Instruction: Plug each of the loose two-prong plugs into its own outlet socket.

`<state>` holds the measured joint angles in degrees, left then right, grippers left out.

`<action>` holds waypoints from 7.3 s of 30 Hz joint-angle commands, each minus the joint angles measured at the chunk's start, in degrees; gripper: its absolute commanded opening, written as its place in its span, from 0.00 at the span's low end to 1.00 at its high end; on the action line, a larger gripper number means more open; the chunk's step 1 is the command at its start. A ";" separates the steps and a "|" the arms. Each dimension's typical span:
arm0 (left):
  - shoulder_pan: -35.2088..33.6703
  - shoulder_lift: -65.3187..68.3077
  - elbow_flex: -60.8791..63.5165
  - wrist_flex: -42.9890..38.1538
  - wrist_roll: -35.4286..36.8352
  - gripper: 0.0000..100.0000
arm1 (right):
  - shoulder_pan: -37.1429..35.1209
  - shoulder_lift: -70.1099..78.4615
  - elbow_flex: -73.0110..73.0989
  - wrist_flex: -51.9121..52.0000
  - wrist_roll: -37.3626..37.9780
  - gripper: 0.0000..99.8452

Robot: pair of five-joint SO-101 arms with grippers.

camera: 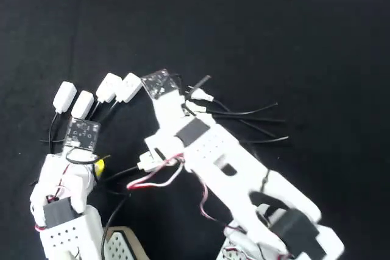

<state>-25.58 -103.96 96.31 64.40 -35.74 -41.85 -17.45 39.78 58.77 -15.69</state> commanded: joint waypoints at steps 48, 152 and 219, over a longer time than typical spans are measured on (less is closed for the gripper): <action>1.36 -0.26 1.01 0.62 -1.32 0.30 | -0.26 12.88 3.56 -10.37 -5.01 0.01; 1.54 -0.26 1.01 0.44 -1.41 0.30 | 100.04 28.26 -14.46 -42.20 46.33 0.01; 1.63 -0.26 1.01 0.44 -1.41 0.30 | 94.77 32.04 -20.70 -33.23 57.32 0.01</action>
<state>-24.44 -103.96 96.31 64.75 -36.62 52.22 14.02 19.38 27.47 41.19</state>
